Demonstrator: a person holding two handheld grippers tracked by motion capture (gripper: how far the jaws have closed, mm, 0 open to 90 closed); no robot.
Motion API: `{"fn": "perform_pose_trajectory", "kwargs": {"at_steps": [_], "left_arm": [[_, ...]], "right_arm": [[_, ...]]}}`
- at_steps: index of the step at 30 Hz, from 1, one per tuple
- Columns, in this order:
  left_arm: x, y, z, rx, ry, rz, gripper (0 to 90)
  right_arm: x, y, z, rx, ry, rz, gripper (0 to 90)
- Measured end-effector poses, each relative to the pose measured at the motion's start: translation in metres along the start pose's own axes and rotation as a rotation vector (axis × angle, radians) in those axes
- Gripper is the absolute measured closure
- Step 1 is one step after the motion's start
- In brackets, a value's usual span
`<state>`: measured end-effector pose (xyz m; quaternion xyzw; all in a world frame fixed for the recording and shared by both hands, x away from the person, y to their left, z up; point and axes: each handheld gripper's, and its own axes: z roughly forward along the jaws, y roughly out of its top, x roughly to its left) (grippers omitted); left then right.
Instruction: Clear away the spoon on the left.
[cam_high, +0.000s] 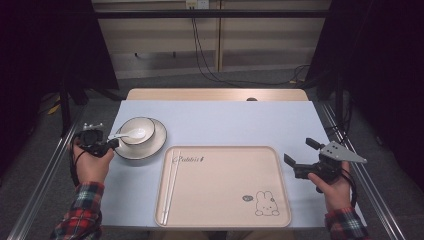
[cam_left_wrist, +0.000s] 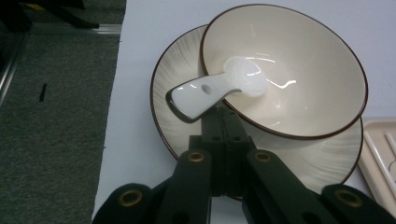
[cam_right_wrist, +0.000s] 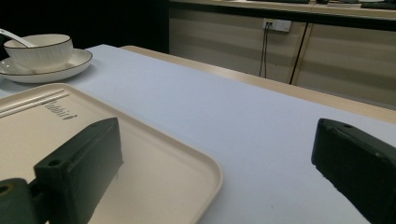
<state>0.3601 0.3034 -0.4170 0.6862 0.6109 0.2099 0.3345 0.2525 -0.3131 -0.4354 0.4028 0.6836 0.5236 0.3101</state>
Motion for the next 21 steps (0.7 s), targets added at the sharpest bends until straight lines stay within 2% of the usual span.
{"fn": "perform_pose_trajectory", "kwargs": {"at_steps": [4, 8, 21], "left_arm": [[0.002, 0.003, 0.002, -0.003, 0.008, 0.0, 90.0], [0.005, 0.005, 0.005, -0.022, 0.015, -0.025, 90.0], [0.01, 0.01, 0.012, -0.04, 0.044, -0.041, 90.0]], "right_arm": [[0.0, 0.0, 0.0, 0.002, -0.001, -0.002, 1.2], [0.0, 0.0, 0.0, 0.002, -0.003, 0.005, 1.2], [-0.001, 0.0, 0.0, 0.005, -0.007, 0.002, 1.3]]}}
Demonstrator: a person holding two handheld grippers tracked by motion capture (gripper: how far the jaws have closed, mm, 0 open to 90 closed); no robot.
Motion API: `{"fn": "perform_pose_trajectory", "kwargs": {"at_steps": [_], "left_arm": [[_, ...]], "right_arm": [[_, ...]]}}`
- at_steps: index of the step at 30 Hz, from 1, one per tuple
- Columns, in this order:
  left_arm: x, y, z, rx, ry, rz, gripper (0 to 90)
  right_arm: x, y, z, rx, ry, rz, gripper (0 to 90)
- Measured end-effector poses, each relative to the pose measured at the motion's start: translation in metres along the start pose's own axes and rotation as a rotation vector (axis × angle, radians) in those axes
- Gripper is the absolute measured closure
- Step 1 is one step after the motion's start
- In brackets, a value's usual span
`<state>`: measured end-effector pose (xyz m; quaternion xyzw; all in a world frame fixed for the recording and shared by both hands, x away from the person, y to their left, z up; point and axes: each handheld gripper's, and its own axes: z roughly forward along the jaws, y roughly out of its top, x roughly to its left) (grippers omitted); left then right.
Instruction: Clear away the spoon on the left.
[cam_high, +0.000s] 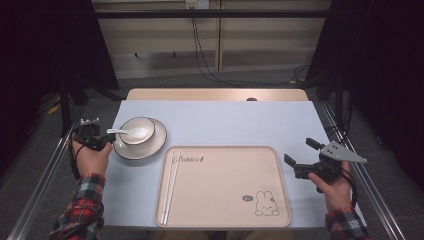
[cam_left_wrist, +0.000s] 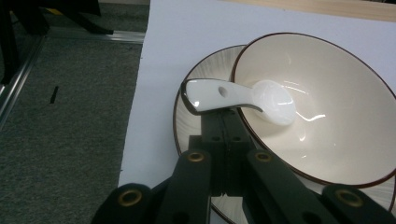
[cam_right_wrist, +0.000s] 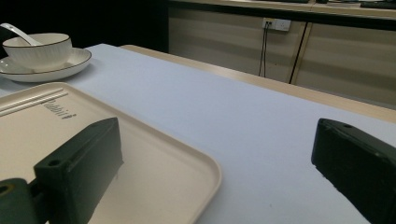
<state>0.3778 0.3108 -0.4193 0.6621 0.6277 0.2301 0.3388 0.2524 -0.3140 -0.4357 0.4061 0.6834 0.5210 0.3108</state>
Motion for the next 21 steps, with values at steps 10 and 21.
{"fn": "perform_pose_trajectory", "kwargs": {"at_steps": [10, 21], "left_arm": [[0.0036, 0.0022, 0.0045, 0.0, -0.005, -0.032, 85.4], [-0.0011, -0.0011, 0.0004, -0.021, -0.023, -0.07, 75.1]], "right_arm": [[0.0002, -0.0001, -0.0002, 0.002, 0.005, -0.004, 1.3], [0.0001, 0.0007, -0.0017, -0.007, -0.003, -0.001, 1.3]]}}
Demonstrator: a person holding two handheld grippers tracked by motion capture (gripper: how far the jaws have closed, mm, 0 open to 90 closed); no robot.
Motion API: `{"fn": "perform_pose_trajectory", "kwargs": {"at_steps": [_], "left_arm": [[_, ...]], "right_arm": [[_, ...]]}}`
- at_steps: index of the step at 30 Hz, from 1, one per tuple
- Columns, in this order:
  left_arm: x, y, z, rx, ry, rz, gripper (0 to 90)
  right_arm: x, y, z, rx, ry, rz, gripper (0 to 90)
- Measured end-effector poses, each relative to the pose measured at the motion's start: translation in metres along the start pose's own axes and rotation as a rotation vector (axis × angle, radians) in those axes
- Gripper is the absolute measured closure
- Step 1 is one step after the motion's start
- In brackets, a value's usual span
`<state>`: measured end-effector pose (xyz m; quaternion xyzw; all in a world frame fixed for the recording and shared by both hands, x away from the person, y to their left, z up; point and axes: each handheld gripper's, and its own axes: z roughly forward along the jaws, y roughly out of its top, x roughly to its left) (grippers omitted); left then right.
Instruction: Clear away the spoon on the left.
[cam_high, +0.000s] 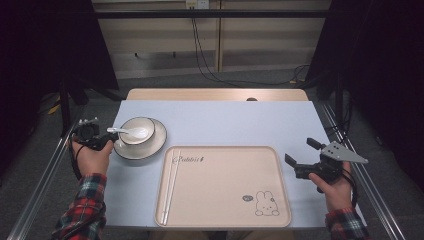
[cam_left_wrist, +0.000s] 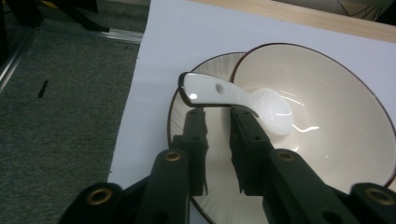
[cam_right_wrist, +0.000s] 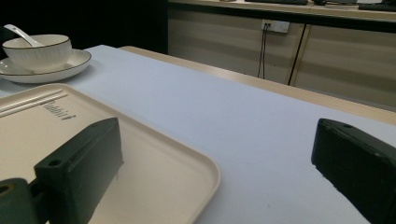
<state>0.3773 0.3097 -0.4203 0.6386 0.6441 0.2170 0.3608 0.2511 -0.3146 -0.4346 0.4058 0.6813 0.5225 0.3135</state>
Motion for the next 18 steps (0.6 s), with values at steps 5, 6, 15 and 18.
{"fn": "perform_pose_trajectory", "kwargs": {"at_steps": [5, 6, 15, 18], "left_arm": [[-0.001, 0.001, -0.001, -0.017, 0.003, -0.024, 66.6], [0.0, 0.002, -0.001, -0.028, 0.002, -0.022, 64.1], [-0.001, 0.003, 0.005, -0.046, -0.001, -0.061, 54.1], [-0.002, 0.003, 0.011, -0.063, -0.004, -0.088, 53.2]], "right_arm": [[0.001, 0.0, 0.0, 0.006, -0.004, -0.005, 1.3], [0.0, 0.0, 0.0, 0.001, -0.009, -0.007, 1.3], [0.0, 0.0, 0.0, 0.0, -0.004, -0.003, 1.3], [0.001, 0.0, 0.0, 0.004, -0.005, -0.004, 1.3]]}}
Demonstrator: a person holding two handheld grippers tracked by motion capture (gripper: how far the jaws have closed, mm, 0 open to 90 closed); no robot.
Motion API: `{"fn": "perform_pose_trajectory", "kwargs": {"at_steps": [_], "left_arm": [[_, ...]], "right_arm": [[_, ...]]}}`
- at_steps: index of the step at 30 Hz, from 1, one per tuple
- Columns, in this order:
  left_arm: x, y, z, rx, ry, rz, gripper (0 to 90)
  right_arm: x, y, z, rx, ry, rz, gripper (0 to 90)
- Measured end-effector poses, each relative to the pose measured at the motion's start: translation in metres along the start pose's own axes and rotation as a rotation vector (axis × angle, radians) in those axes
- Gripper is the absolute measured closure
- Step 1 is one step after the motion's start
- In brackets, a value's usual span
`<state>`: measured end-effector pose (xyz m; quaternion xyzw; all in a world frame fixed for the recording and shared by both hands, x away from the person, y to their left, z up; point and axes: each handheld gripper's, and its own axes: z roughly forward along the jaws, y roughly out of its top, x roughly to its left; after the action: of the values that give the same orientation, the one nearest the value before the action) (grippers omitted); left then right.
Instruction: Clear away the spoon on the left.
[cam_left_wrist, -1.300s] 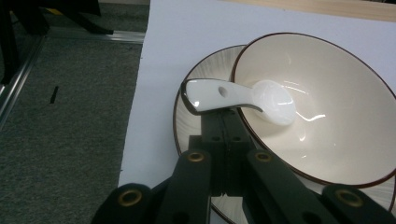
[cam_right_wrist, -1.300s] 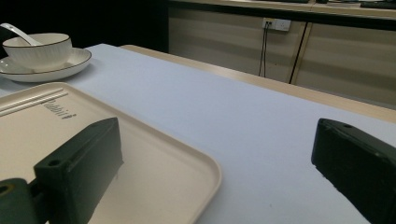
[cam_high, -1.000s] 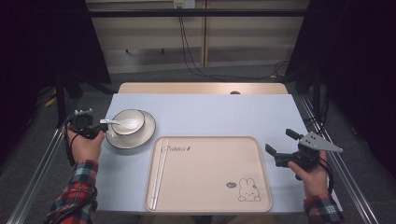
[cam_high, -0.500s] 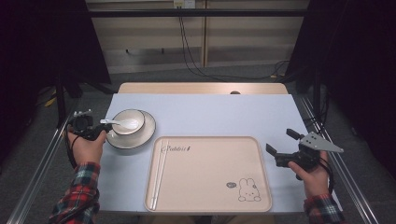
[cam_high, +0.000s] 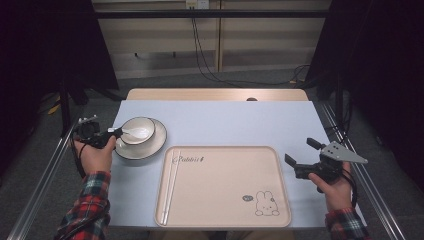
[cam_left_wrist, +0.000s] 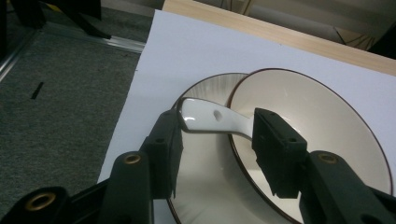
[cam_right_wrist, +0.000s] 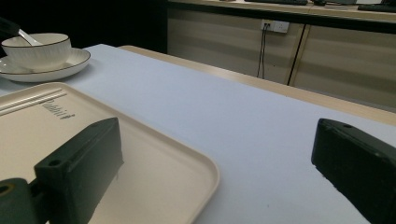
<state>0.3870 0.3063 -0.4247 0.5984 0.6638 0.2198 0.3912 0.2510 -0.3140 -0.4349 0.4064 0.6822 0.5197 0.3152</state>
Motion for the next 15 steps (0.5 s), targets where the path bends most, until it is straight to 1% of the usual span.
{"fn": "perform_pose_trajectory", "kwargs": {"at_steps": [1, 2, 3, 5, 7, 8, 9, 10, 12, 13, 14, 15], "left_arm": [[-0.001, 0.0, 0.002, -0.012, -0.002, -0.015, 52.8], [-0.001, -0.001, 0.004, -0.014, 0.001, -0.012, 53.2], [-0.001, -0.002, 0.006, -0.014, -0.002, -0.025, 53.3], [-0.001, -0.002, 0.007, -0.023, 0.008, -0.026, 55.1], [-0.001, -0.002, 0.009, -0.024, -0.002, -0.045, 55.9], [-0.001, -0.002, 0.01, -0.038, 0.003, -0.052, 56.1], [0.0, -0.003, 0.01, -0.044, 0.003, -0.048, 56.4], [0.0, -0.003, 0.011, -0.048, 0.003, -0.064, 56.4], [0.0, -0.002, 0.011, -0.042, -0.002, -0.059, 57.0], [0.0, -0.002, 0.012, -0.045, -0.004, -0.068, 57.4], [0.001, -0.001, 0.012, -0.039, -0.014, -0.069, 57.4], [0.0, -0.001, 0.013, -0.044, -0.015, -0.079, 55.8]], "right_arm": [[0.0, 0.0, 0.0, -0.001, -0.001, -0.001, 1.3], [0.0, 0.0, 0.0, 0.001, -0.003, -0.001, 1.3], [-0.001, 0.0, 0.0, 0.002, -0.003, 0.001, 1.3], [-0.001, 0.0, 0.0, 0.001, 0.003, 0.001, 1.3], [-0.001, -0.001, 0.0, 0.0, 0.002, -0.002, 1.3], [-0.002, -0.001, 0.0, 0.001, 0.004, -0.004, 1.3], [-0.002, -0.001, 0.0, -0.001, 0.003, -0.003, 1.3], [-0.002, -0.001, 0.0, 0.001, 0.007, -0.001, 1.3], [-0.002, -0.001, 0.0, 0.001, 0.006, -0.001, 1.3], [-0.002, -0.001, 0.0, -0.001, 0.005, 0.001, 1.3], [-0.002, -0.001, 0.0, -0.002, 0.005, 0.001, 1.3], [-0.001, -0.001, 0.001, -0.001, 0.002, 0.002, 1.3]]}}
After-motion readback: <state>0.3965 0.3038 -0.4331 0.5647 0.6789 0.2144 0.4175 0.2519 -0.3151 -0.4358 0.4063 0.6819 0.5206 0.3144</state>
